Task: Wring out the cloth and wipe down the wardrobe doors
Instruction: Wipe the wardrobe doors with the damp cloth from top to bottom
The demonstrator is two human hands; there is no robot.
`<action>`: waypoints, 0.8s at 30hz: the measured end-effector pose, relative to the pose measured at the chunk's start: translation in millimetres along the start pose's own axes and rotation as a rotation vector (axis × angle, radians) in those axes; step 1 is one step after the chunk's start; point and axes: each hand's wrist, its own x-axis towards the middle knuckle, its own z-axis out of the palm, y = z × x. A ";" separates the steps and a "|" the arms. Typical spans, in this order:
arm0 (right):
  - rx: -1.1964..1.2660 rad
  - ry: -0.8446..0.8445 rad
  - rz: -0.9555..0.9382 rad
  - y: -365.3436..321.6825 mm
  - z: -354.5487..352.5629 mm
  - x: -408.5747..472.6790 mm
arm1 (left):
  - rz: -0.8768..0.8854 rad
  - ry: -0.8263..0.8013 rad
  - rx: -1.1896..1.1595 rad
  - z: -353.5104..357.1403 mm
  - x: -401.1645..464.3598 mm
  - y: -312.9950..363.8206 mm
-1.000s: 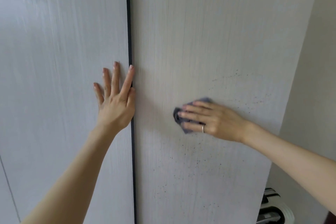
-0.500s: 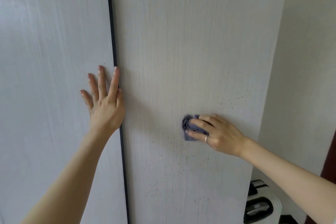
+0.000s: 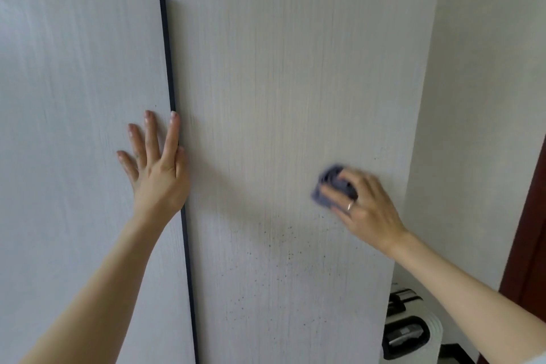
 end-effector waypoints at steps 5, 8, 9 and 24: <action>-0.038 -0.066 0.098 36.0 -26.9 26.8 | 0.001 0.022 0.008 1.7 0.0 -1.4; -0.010 0.117 0.344 72.0 -42.5 82.0 | -0.010 0.029 0.003 3.0 -0.6 -0.4; 0.012 0.152 0.467 78.3 -44.4 91.6 | -0.010 0.029 0.004 3.4 -0.9 -0.4; 0.100 -0.012 0.659 16.4 -30.3 -33.1 | -0.023 0.050 -0.016 8.4 -6.3 -3.6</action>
